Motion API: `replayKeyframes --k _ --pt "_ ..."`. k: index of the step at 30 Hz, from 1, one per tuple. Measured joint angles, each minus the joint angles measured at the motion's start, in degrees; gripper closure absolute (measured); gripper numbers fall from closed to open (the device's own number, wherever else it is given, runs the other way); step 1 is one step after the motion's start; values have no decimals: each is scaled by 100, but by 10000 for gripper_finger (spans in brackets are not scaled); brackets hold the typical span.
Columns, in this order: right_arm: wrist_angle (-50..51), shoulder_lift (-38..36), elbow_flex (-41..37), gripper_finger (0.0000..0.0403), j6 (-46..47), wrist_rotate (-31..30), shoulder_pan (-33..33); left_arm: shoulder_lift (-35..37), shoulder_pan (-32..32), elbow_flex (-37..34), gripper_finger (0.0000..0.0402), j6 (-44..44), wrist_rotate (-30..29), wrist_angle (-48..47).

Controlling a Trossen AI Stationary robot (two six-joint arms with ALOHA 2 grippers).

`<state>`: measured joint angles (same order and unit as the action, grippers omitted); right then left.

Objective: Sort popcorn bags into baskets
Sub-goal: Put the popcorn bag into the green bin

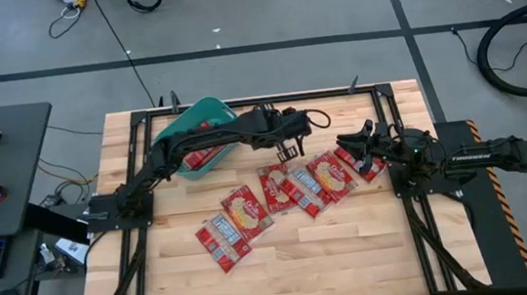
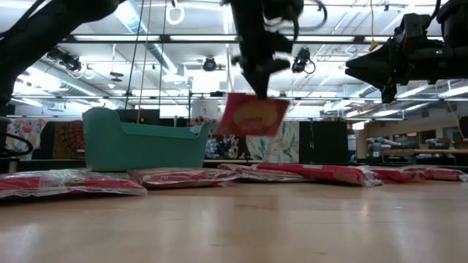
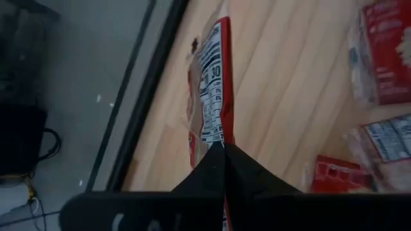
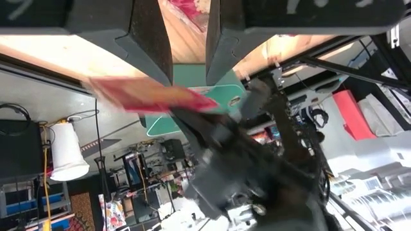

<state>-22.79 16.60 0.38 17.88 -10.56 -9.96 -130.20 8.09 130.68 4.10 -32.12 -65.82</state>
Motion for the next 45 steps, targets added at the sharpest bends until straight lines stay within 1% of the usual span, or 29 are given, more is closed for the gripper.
replayKeyframes --k 3,9,13,14,17,19,26,30,34,39,42,45 --pt "0 0 0 305 -2 -3 -2 199 -105 207 401 212 -390 -640" --pt "-7 0 0 305 -1 -9 -2 741 -289 231 401 1029 -1169 -1642" --pt "-33 0 0 305 1 -9 0 838 -399 204 401 1733 -1423 -2438" --pt "-33 0 0 305 -2 -10 -2 838 -427 181 401 1832 -1435 -2470" --pt "-31 0 0 305 -2 -9 -2 900 -510 -110 401 1831 -1504 -2390" --pt "-33 0 0 305 0 -8 -2 990 -499 -448 401 1966 -1561 -2415" --pt "-75 0 0 305 -2 -9 -2 1764 -270 -2370 401 2644 -1615 -2385" --pt "-76 0 0 305 -1 -10 -2 2391 -149 -3516 401 2899 -1685 -1952" --pt "-79 0 0 305 -1 -11 -2 2804 -33 -4624 401 2813 -1830 -1067" --pt "-76 0 0 305 -1 -11 -2 2910 202 -5712 401 2256 -1838 187" --pt "-81 0 0 305 0 -14 -1 2910 388 -6217 401 1822 -1811 989" --pt "-105 0 0 305 0 -18 -2 2910 592 -6559 401 1495 -1577 1564"
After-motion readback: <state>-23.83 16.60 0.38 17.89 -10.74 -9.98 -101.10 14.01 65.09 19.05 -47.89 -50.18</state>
